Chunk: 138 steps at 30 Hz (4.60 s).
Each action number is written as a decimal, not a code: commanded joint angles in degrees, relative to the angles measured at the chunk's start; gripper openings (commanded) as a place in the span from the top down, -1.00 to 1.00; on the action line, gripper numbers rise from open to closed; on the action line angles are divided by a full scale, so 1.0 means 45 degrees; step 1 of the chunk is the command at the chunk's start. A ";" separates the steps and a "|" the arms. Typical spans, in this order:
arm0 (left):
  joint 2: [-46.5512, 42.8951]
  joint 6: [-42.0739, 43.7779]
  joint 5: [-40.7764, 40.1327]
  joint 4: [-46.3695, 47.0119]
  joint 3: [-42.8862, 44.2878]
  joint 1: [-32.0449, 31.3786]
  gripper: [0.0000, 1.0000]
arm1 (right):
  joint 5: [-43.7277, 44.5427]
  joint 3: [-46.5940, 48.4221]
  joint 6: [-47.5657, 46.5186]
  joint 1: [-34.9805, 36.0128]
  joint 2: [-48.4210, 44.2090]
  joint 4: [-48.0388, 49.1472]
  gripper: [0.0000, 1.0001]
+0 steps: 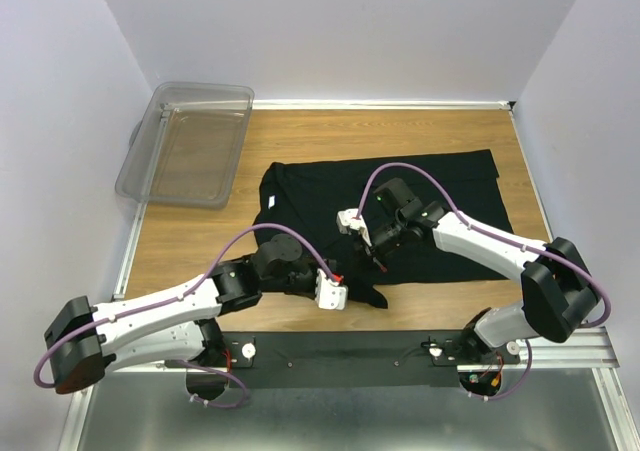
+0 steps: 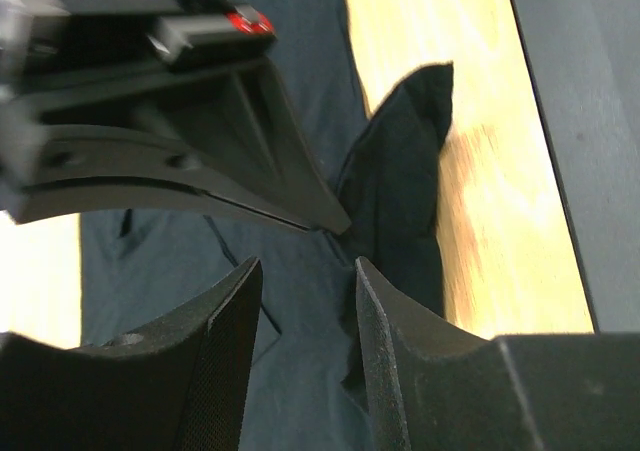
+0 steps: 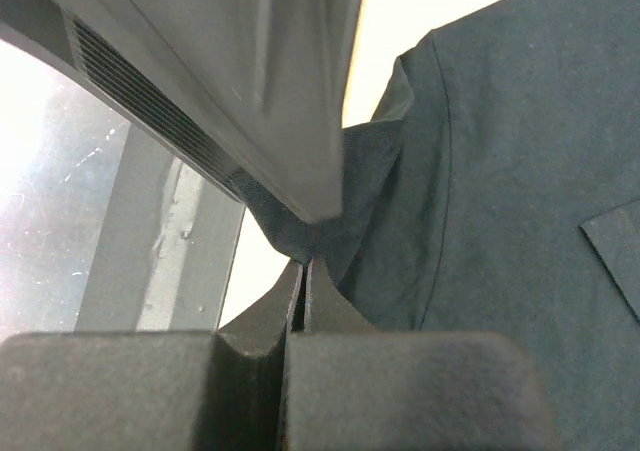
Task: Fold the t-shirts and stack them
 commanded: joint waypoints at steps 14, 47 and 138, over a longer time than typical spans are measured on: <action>0.0890 0.0440 -0.0323 -0.0286 0.0645 -0.0192 1.00 | 0.0668 0.0799 0.0435 -0.0244 -0.0007 -0.0542 -0.10; -0.1923 -0.0146 -0.0578 0.0086 -0.0859 -0.0192 1.00 | 1.1533 -0.1602 -1.6380 -1.7706 -0.1219 -0.5777 -0.51; -0.3094 -0.0692 -0.1807 0.1393 -0.1308 0.0315 1.00 | 0.9834 -0.0392 -1.4797 -1.7686 0.0774 -0.5501 0.80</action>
